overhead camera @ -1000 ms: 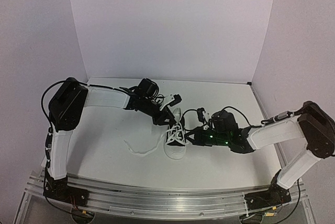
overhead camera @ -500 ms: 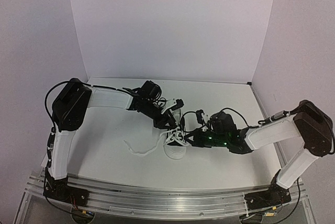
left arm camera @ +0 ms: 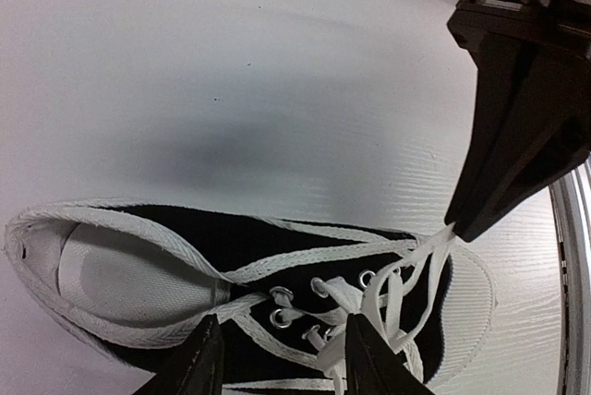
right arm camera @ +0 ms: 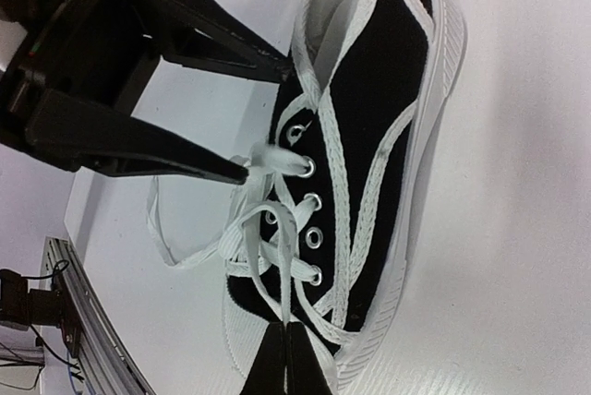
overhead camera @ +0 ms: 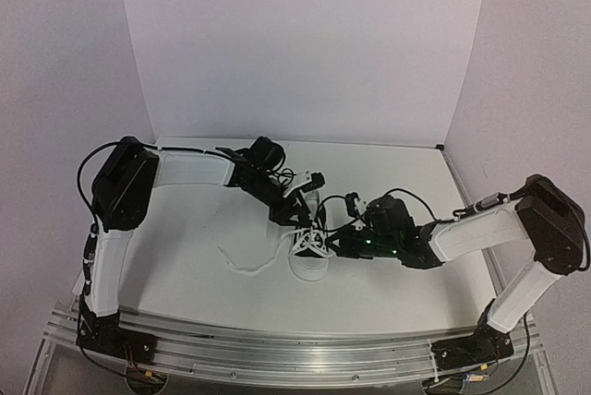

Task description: Tie the shoes

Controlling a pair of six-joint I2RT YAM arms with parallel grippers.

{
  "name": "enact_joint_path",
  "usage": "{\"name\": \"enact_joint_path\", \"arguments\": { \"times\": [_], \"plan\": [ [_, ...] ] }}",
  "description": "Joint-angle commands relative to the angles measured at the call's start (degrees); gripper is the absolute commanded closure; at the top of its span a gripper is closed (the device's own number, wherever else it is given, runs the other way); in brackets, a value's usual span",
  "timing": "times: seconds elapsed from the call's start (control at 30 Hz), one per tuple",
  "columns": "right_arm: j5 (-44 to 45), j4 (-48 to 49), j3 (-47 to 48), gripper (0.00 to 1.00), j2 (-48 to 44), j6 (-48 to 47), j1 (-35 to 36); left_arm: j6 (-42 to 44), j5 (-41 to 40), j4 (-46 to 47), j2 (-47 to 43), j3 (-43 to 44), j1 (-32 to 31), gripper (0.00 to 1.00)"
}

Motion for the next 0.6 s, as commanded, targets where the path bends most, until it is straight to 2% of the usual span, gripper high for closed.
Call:
{"name": "enact_joint_path", "arguments": {
  "times": [0.0, 0.2, 0.3, 0.4, 0.47, 0.5, 0.57],
  "plan": [
    [2.50, -1.80, 2.88, 1.00, 1.54, 0.31, -0.04, 4.60, 3.41, -3.38, -3.52, 0.49, -0.02, 0.54],
    [2.08, -1.84, 3.56, 1.00, 2.04, 0.19, 0.00, 6.12, 2.18, -3.36, -1.74, 0.74, -1.26, 0.55],
    [1.73, -1.85, 3.86, 1.00, 2.32, 0.10, 0.04, 5.31, 0.42, -2.62, -0.33, 2.41, -1.35, 0.64],
    [1.35, -1.87, 4.15, 1.00, 2.51, 0.11, -0.03, 5.15, -1.80, -2.01, 0.16, 2.84, -1.37, 0.84],
    [1.28, -1.90, 4.27, 1.00, 2.50, -0.02, -0.04, 5.64, -2.84, -2.21, 0.08, 2.91, -1.35, 0.94],
    [1.29, -1.90, 4.38, 1.00, 2.50, -0.15, 0.00, 6.01, -3.12, -2.75, -0.03, 3.02, -1.32, 0.98],
    [1.14, -1.92, 4.68, 1.00, 2.77, -0.31, -0.03, 6.61, -3.52, -4.23, -0.37, 3.41, -1.29, 1.00]
  ]
}}
